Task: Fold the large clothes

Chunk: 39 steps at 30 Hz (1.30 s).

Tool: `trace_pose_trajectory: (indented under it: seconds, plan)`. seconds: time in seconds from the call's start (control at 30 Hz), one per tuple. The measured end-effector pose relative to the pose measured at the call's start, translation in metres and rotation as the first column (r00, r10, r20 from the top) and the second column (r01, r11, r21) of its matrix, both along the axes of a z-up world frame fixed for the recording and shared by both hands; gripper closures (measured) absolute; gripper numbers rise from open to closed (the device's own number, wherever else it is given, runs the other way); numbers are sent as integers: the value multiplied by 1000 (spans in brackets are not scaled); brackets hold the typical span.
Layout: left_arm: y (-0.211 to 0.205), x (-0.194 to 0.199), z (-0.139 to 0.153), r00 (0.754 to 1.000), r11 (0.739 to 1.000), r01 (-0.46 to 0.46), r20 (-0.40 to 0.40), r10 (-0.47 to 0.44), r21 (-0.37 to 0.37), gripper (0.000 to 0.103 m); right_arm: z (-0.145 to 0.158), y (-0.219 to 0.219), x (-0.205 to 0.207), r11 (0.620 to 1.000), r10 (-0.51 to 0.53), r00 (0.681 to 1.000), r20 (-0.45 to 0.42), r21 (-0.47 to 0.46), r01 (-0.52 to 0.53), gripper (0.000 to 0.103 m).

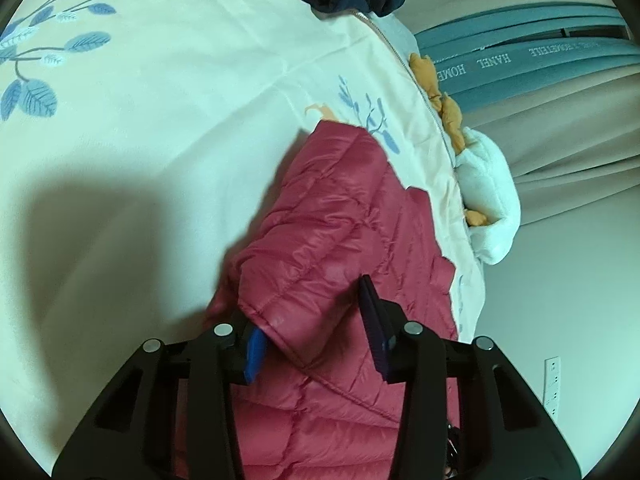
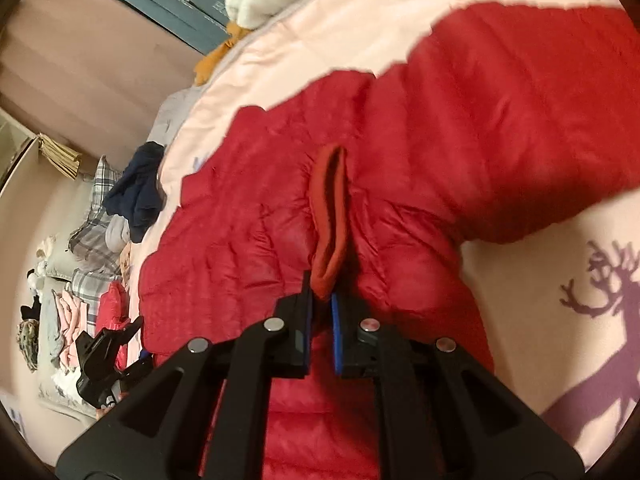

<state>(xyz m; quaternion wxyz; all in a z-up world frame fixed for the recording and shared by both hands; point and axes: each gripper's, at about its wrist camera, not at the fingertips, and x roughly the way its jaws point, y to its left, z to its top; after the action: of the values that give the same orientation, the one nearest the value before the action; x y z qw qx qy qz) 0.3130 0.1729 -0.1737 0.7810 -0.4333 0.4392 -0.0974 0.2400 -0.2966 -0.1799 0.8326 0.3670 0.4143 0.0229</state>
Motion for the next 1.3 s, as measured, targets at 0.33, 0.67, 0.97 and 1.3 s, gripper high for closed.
trace_pose_trajectory:
  seconds: [0.33, 0.67, 0.97, 1.3]
  plan:
    - [-6, -25, 40, 996, 965, 84, 14, -90, 248, 57, 51, 5, -29, 978, 30, 996, 79, -210, -12, 69]
    - [-74, -29, 83, 958, 786, 182, 76, -278, 591, 50, 66, 65, -7, 894, 200, 975, 95, -425, -143, 65]
    - [-135, -12, 43, 933, 606, 265, -39, -359, 750, 50, 32, 97, 29, 814, 249, 968, -24, -536, -223, 63]
    - [-144, -9, 25, 925, 552, 278, -64, -374, 786, 47, 10, 96, 33, 808, 268, 962, -50, -531, -253, 62]
